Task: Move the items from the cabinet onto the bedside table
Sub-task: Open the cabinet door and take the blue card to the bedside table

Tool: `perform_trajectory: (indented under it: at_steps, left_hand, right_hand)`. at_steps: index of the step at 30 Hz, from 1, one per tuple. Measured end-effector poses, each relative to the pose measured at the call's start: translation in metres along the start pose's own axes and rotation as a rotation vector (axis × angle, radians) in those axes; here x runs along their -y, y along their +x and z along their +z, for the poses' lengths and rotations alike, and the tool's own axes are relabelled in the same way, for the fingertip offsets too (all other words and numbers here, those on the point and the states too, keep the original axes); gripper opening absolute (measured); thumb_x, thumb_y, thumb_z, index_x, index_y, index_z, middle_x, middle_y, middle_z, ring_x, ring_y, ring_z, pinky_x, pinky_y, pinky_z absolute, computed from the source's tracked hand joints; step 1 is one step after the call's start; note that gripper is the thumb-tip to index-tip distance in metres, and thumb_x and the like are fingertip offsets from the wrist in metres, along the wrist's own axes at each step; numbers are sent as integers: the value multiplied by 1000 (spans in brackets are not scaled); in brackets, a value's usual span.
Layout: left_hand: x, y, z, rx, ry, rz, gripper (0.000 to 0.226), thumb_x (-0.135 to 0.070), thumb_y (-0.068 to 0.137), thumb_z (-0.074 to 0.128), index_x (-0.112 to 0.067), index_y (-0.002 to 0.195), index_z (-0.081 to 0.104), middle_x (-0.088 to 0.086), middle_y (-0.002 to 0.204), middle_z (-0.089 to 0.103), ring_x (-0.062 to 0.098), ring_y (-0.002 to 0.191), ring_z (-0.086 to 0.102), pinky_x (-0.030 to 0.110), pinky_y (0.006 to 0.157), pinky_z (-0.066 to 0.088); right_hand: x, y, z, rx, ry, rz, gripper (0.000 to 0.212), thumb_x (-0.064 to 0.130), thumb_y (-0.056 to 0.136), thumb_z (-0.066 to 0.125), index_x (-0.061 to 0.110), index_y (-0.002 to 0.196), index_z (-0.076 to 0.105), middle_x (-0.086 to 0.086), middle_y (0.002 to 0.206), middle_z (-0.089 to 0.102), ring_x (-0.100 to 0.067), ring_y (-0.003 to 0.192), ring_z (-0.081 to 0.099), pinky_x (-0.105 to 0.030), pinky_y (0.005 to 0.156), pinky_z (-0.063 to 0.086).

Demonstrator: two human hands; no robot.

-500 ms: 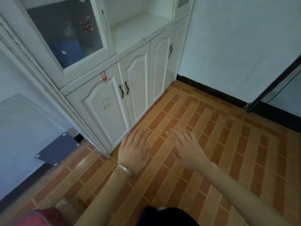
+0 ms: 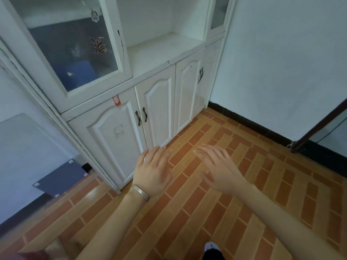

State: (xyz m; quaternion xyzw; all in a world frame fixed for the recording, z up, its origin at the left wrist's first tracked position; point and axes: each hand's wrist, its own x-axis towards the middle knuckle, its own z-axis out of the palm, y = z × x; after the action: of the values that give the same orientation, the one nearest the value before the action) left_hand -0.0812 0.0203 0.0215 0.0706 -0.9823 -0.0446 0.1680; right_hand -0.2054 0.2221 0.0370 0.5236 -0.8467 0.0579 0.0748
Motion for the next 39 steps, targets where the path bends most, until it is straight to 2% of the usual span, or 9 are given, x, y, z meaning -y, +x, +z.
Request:
perform_trajectory:
  at_steps: [4, 10, 16, 19, 26, 35, 39]
  left_hand:
    - [-37, 34, 17, -6, -5, -88, 52, -38, 79, 41, -13, 121, 60, 8, 123, 61, 28, 116, 54, 47, 101, 36]
    - [-96, 86, 32, -1, -16, -215, 54, -42, 79, 41, -18, 125, 56, 5, 125, 59, 26, 119, 52, 48, 103, 36]
    - [-101, 117, 28, -56, 33, -345, 56, -41, 77, 41, -17, 126, 54, 7, 126, 59, 26, 119, 51, 45, 102, 36]
    - [-89, 123, 30, -54, 76, -379, 54, -41, 80, 41, -18, 127, 53, 7, 126, 58, 27, 119, 51, 44, 102, 35]
    - [-40, 148, 31, -82, 136, -448, 53, -39, 82, 40, -16, 128, 53, 9, 126, 59, 29, 119, 52, 44, 102, 36]
    - [63, 232, -6, -230, 208, -428, 52, -35, 81, 42, -14, 128, 53, 10, 124, 59, 28, 119, 50, 40, 102, 30]
    - [95, 260, -28, -282, 255, -447, 54, -36, 81, 42, -16, 130, 49, 8, 130, 56, 27, 123, 46, 38, 105, 26]
  right_hand:
    - [-53, 0, 0, 12, 36, -48, 59, 45, 86, 37, 17, 137, 37, -5, 136, 48, -21, 128, 42, -47, 106, 34]
    - [-146, 8, -12, -30, 42, -154, 62, 39, 81, 61, 17, 135, 40, -4, 134, 51, -21, 124, 46, -42, 102, 30]
    - [-181, 48, -16, -10, 40, -342, 59, 37, 83, 58, 14, 135, 43, -8, 134, 49, -23, 124, 44, -44, 103, 34]
    - [-180, 71, -10, 4, 70, -400, 57, 37, 85, 55, 13, 136, 42, -8, 136, 46, -24, 126, 42, -46, 105, 34]
    - [-174, 146, 8, -62, 87, -509, 58, 29, 79, 68, 8, 130, 49, -14, 130, 51, -30, 120, 49, -50, 101, 38]
    - [-167, 289, -14, -166, 64, -529, 60, 34, 81, 54, 10, 134, 41, -15, 134, 46, -31, 123, 43, -50, 104, 32]
    - [-160, 336, -21, -202, 99, -554, 59, 33, 84, 55, 11, 137, 38, -16, 137, 43, -30, 126, 38, -48, 105, 29]
